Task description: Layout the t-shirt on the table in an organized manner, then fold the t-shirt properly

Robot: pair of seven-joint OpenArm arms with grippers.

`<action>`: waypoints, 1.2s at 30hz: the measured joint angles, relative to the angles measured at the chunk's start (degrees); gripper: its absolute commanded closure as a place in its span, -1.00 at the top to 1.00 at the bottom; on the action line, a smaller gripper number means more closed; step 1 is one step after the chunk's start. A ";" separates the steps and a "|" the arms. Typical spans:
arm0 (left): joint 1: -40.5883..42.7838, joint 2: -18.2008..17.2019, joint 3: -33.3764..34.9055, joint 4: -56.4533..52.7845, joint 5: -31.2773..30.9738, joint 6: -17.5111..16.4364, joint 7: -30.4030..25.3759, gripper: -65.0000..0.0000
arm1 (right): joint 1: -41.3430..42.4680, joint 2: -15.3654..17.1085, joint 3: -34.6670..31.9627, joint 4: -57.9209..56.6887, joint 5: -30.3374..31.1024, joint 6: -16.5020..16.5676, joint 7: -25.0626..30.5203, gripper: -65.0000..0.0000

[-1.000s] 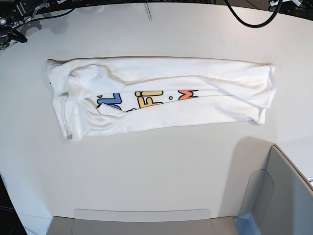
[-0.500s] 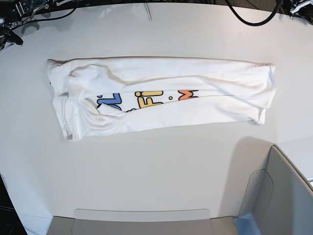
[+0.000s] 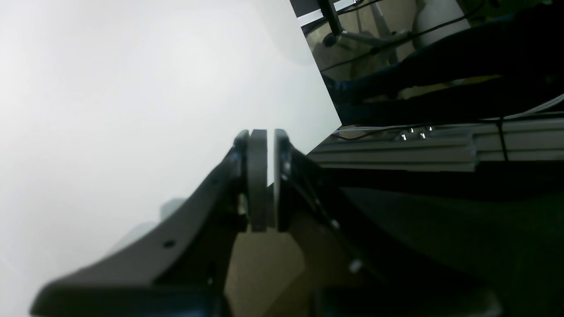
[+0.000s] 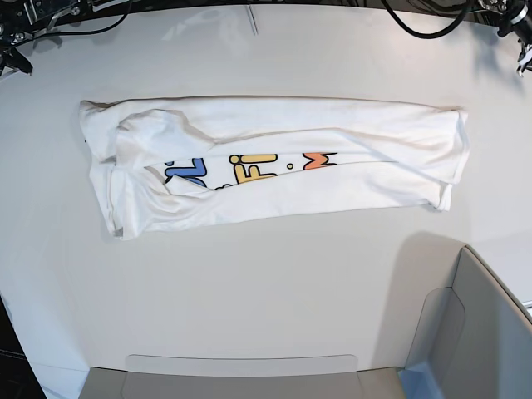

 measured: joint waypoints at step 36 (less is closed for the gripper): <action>1.29 14.08 6.84 31.34 -0.24 -0.24 33.44 -0.02 | 1.70 1.11 -0.07 0.00 -0.02 0.00 0.00 -0.90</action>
